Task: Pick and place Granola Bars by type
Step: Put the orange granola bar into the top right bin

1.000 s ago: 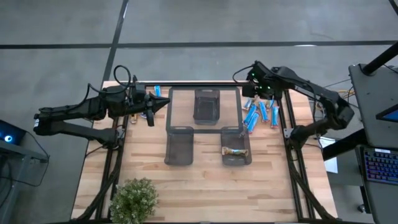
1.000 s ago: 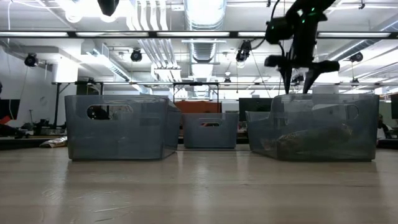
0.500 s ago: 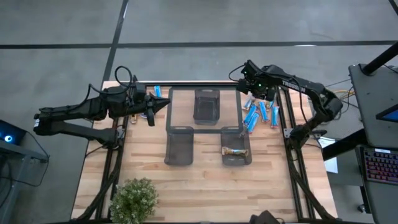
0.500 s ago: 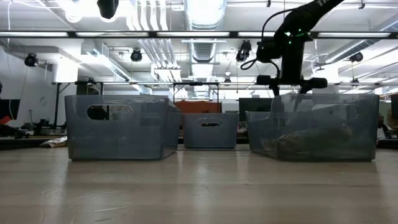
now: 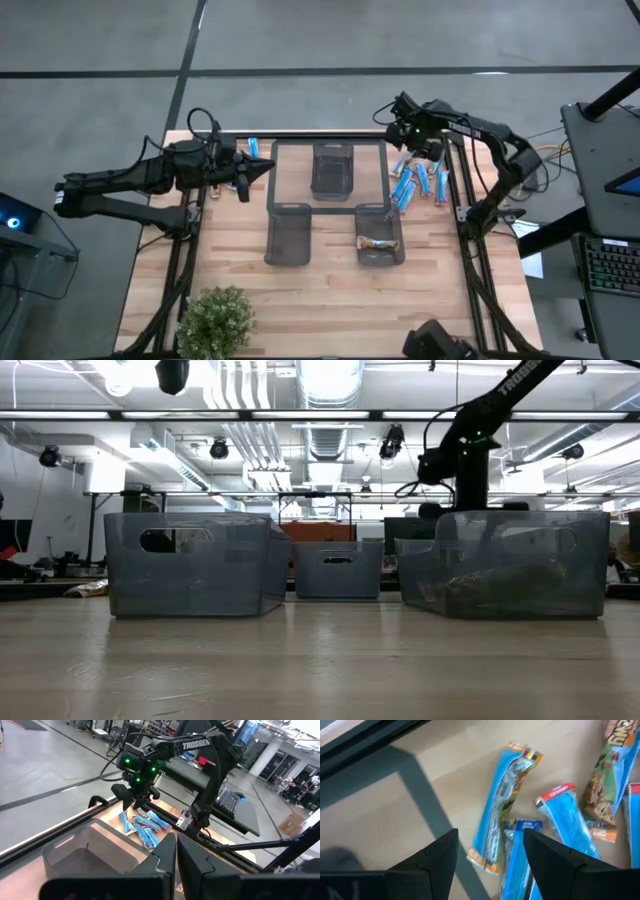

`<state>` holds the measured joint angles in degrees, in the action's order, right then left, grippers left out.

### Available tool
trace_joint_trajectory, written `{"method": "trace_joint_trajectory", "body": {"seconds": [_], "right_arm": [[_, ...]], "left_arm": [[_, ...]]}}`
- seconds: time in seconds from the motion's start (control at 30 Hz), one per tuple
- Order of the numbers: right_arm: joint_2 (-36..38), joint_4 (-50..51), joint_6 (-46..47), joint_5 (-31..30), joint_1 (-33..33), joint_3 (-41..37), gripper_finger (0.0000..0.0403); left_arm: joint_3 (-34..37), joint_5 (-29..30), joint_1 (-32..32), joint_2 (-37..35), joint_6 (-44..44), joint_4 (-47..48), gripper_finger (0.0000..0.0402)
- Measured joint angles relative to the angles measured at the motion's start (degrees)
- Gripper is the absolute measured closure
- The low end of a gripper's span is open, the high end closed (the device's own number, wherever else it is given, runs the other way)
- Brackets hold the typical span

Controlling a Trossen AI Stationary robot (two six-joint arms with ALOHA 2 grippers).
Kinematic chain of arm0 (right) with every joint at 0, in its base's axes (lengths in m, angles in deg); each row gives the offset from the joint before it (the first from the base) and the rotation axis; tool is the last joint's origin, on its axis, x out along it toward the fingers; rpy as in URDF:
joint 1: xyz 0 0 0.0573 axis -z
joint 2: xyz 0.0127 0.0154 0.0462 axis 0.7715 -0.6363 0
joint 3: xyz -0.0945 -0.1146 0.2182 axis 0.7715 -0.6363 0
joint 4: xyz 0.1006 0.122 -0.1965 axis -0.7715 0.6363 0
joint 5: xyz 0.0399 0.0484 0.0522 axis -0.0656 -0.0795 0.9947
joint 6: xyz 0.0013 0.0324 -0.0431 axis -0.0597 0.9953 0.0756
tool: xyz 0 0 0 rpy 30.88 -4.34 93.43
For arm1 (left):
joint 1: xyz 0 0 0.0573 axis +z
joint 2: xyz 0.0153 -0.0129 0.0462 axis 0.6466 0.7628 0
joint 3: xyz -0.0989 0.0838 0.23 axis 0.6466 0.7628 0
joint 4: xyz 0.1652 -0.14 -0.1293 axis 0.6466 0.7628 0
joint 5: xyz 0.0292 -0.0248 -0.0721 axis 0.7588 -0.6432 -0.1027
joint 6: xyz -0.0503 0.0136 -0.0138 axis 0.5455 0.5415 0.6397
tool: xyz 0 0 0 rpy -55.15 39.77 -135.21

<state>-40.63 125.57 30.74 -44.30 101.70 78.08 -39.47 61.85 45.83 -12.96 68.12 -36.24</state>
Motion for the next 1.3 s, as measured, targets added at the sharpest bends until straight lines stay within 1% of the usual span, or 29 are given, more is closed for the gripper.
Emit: {"method": "trace_joint_trajectory", "body": {"seconds": [0.27, 0.57, 1.0, 1.3], "right_arm": [[-0.2, -0.3, 0.7, 0.0, 1.7, -0.8, 0.0188], [-1.9, -1.5, 3.0, 0.5, 1.7, -3.2, 0.0188], [-2.2, -8.7, 5.6, 0.5, 1.7, -7.2, 0.0188], [-2.2, -11.6, 6.7, 0.5, 1.7, -9.7, 0.0188]], "left_arm": [[0.2, -0.3, 0.0, -0.1, 1.2, 0.0, 0.0401], [0.2, -0.3, 0.0, -0.1, 1.3, 0.0, 0.0401], [0.3, -0.2, 0.0, -0.2, 1.6, -0.2, 0.0401], [0.2, -0.2, 0.0, -0.2, 1.7, -0.5, 0.0401]]}}
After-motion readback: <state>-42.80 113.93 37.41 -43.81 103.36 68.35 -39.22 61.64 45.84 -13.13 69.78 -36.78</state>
